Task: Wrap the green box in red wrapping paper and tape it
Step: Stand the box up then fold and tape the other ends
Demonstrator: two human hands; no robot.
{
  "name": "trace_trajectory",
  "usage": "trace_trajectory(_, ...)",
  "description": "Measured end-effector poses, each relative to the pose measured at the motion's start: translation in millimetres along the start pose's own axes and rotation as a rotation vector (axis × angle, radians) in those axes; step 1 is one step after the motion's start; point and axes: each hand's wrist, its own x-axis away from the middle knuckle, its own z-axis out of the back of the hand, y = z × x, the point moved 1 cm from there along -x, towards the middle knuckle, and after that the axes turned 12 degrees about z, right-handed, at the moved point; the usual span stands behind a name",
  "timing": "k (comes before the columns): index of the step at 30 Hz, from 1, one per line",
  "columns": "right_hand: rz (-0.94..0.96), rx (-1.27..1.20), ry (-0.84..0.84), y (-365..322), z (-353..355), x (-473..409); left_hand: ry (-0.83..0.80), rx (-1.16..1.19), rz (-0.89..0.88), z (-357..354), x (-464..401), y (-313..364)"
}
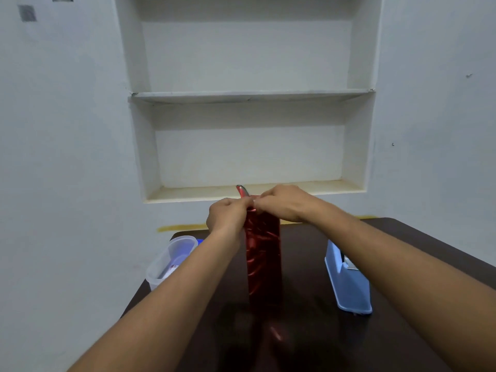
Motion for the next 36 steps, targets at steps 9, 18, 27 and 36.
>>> trace_trajectory(9, 0.183, 0.199, 0.189, 12, -37, 17, -0.021, -0.285, -0.284, 16, 4, 18)
trace_trajectory(18, 0.123, -0.477, 0.279, 54, -31, 8, -0.323, -0.926, -0.683, 30, -5, 44)
trace_trajectory(27, 0.191, -0.679, 0.249, 64, -30, 4, -0.488, -1.085, -0.721, -2, -2, 86)
trace_trajectory(36, 0.162, -0.816, 0.332, 67, -29, -6, -0.58, -0.876, -0.597, -5, -30, 78)
